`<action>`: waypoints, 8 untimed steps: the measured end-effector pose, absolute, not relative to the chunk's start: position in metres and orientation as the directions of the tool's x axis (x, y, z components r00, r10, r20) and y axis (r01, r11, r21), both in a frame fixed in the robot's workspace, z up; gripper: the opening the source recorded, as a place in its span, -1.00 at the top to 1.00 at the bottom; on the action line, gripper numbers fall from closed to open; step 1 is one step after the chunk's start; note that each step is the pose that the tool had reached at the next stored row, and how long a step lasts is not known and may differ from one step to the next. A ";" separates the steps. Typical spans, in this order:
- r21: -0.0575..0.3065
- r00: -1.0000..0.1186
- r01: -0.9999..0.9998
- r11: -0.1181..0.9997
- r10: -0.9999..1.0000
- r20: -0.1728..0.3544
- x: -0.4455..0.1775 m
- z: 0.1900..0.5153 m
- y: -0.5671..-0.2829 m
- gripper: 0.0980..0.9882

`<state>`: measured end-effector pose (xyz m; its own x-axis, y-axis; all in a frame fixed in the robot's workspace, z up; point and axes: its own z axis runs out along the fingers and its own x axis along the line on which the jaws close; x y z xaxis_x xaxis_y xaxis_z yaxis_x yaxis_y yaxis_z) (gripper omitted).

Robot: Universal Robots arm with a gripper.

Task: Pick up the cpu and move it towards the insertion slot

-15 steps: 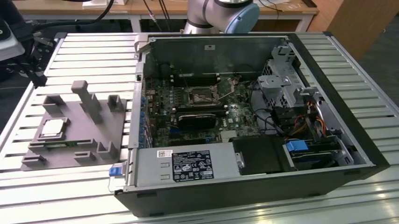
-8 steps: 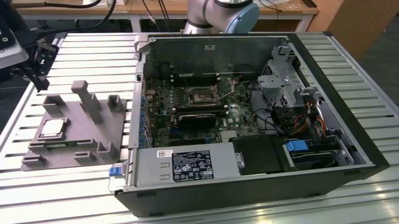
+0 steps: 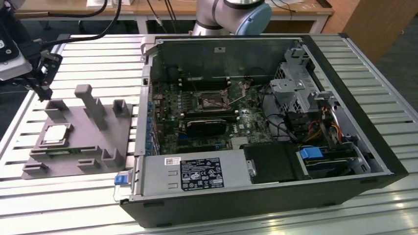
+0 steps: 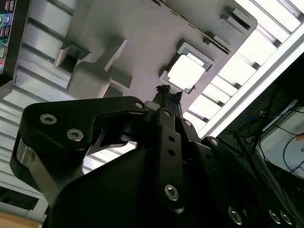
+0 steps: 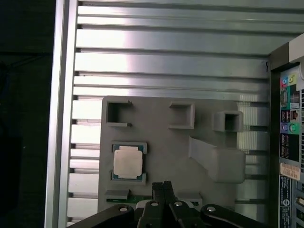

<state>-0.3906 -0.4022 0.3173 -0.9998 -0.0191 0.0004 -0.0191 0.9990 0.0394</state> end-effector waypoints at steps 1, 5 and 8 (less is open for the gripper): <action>0.040 -1.000 -0.019 0.999 -0.019 0.000 -0.391 0.315 -0.402 0.99; 0.041 -1.000 -0.019 0.999 -0.019 0.000 -0.394 0.308 -0.402 0.99; 0.041 -1.000 -0.019 0.999 -0.019 0.000 -0.397 0.303 -0.402 0.99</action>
